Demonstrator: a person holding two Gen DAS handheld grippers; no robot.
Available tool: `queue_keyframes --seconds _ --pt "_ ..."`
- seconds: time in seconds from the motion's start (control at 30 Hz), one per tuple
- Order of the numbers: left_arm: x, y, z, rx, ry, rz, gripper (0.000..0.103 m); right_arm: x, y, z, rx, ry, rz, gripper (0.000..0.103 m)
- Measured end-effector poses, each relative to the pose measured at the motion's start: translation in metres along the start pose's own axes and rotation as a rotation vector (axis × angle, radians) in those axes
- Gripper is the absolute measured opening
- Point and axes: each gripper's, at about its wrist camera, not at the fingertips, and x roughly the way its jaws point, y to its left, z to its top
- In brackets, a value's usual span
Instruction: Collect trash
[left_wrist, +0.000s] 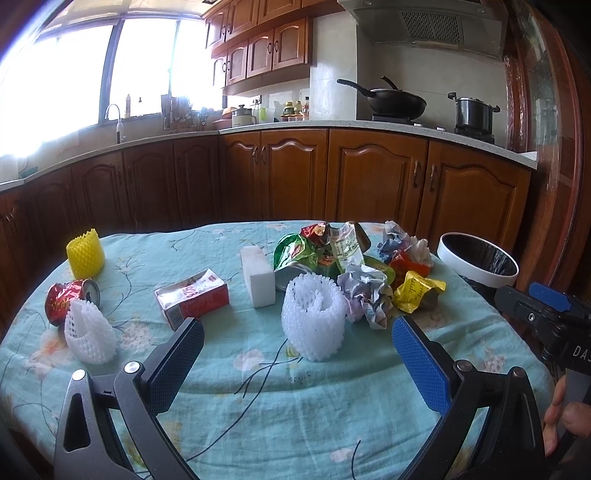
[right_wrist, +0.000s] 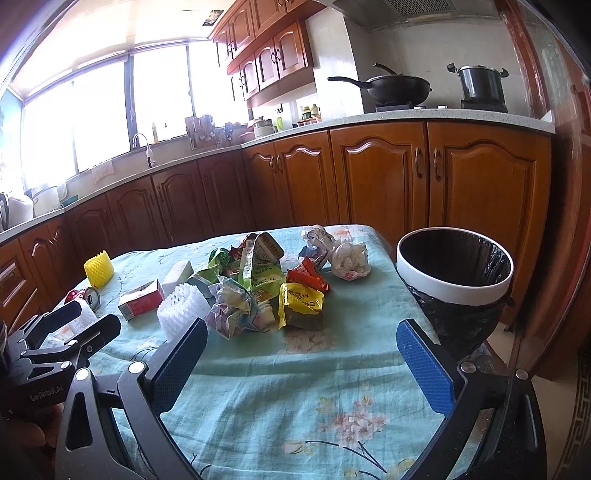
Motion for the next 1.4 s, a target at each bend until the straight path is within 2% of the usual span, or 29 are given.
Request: queue_keyframes --seconds 0.3,0.43,0.53,0.6,0.63,0.67,0.7,0.73,0.77,0.8,0.97,1.07,1.23,1.4 --pt "0.045 0.006 0.018 -0.037 0.112 -0.01 0.101 0.041 -0.009 0.009 0.029 0.098 0.043 0.1" --pt "0.068 0.003 0.027 -0.031 0.157 -0.004 0.099 0.071 -0.015 0.016 0.052 0.168 0.062 0.086" --pt "0.085 -0.001 0.029 -0.014 0.19 -0.006 0.091 0.097 -0.018 0.018 0.063 0.227 0.065 0.077" --pt "0.096 -0.002 0.029 -0.007 0.215 -0.017 0.076 0.114 -0.018 0.016 0.065 0.27 0.07 0.074" --pt "0.102 -0.002 0.029 -0.004 0.228 -0.022 0.073 0.121 -0.017 0.015 0.071 0.292 0.073 0.069" --pt "0.109 -0.002 0.029 -0.002 0.244 -0.032 0.063 0.128 -0.018 0.013 0.079 0.312 0.081 0.059" --pt "0.114 -0.001 0.028 -0.003 0.261 -0.051 0.048 0.134 -0.019 0.011 0.089 0.329 0.094 0.053" --pt "0.118 0.0 0.027 -0.006 0.278 -0.069 0.04 0.137 -0.019 0.01 0.098 0.342 0.108 0.041" --pt "0.121 0.001 0.026 -0.009 0.287 -0.085 0.031 0.137 -0.02 0.009 0.105 0.341 0.122 0.035" --pt "0.121 0.001 0.026 -0.008 0.283 -0.094 0.028 0.135 -0.02 0.009 0.103 0.333 0.129 0.035" --pt "0.113 0.002 0.025 0.001 0.255 -0.133 0.022 0.121 -0.021 0.009 0.099 0.319 0.16 0.016" --pt "0.098 -0.002 0.024 0.014 0.223 -0.152 0.021 0.113 -0.022 0.007 0.102 0.313 0.165 0.01" --pt "0.072 -0.006 0.027 0.026 0.164 -0.196 0.021 0.093 -0.028 0.008 0.118 0.287 0.17 0.007" --pt "0.061 -0.019 0.032 0.035 0.15 -0.264 0.021 0.078 -0.041 0.012 0.139 0.26 0.16 0.006"
